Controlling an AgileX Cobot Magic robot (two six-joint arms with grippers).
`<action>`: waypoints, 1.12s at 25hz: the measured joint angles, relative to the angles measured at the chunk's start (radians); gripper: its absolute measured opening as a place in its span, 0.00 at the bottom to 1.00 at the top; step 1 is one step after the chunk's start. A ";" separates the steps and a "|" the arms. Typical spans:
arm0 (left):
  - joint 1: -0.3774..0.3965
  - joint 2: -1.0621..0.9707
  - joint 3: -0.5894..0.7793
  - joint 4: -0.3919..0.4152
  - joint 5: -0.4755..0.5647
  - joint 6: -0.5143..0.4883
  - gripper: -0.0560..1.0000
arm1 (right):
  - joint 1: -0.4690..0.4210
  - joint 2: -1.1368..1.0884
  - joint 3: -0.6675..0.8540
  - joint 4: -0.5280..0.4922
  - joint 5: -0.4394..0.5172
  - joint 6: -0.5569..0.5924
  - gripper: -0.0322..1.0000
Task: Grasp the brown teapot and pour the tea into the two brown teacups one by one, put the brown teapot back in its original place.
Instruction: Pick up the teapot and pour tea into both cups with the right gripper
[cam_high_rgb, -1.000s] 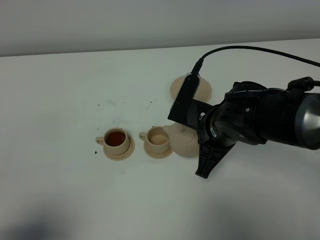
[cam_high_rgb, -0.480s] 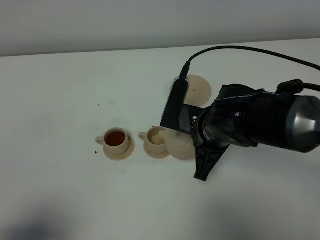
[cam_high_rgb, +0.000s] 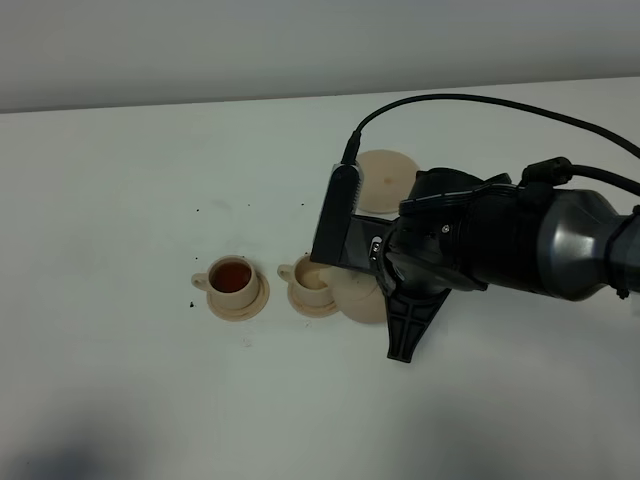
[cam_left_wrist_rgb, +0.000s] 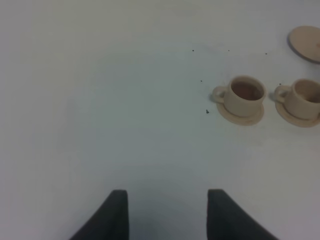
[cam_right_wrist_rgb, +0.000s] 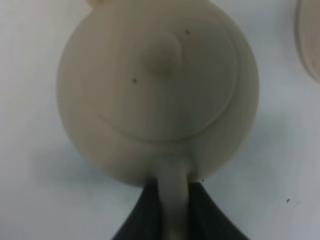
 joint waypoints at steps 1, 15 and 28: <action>0.000 0.000 0.000 0.000 0.000 0.000 0.44 | 0.000 0.000 -0.005 -0.001 0.005 -0.001 0.15; 0.000 0.000 0.000 0.000 0.000 0.000 0.44 | 0.000 0.003 -0.032 -0.027 0.046 -0.028 0.15; 0.000 0.000 0.000 0.000 0.000 0.000 0.44 | 0.019 0.034 -0.080 -0.053 0.103 -0.057 0.15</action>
